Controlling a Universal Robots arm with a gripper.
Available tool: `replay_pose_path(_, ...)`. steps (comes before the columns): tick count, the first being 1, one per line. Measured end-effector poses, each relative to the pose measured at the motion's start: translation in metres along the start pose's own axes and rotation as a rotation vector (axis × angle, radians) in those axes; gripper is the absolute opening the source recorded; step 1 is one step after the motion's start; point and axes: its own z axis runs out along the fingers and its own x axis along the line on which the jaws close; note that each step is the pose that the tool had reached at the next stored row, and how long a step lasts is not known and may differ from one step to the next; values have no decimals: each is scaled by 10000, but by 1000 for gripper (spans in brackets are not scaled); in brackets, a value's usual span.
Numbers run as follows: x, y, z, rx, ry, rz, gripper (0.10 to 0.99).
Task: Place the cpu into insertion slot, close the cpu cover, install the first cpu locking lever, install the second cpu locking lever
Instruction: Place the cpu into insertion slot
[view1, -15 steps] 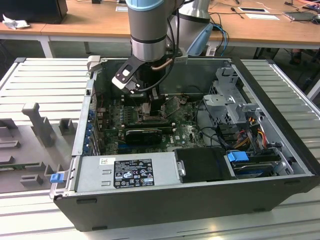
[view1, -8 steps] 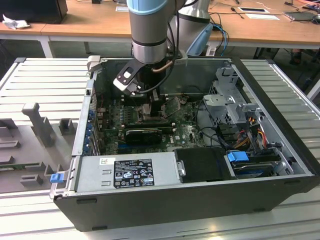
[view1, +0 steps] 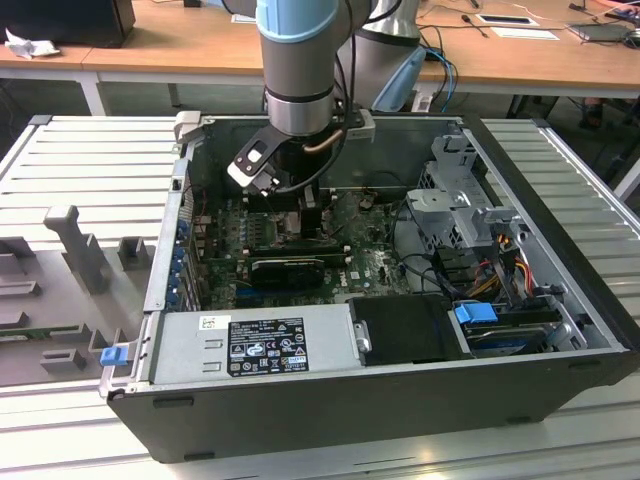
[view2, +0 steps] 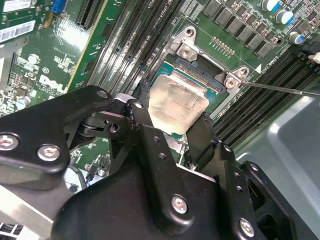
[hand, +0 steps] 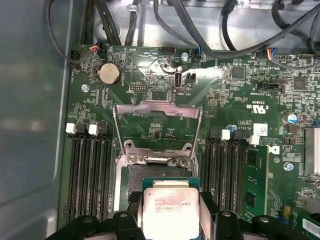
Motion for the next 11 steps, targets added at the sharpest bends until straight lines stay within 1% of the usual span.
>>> replay_pose_path(6,47,0,39,-4,-12,164,541)
replay_pose_path(11,64,-3,77,-5,-7,180,541)
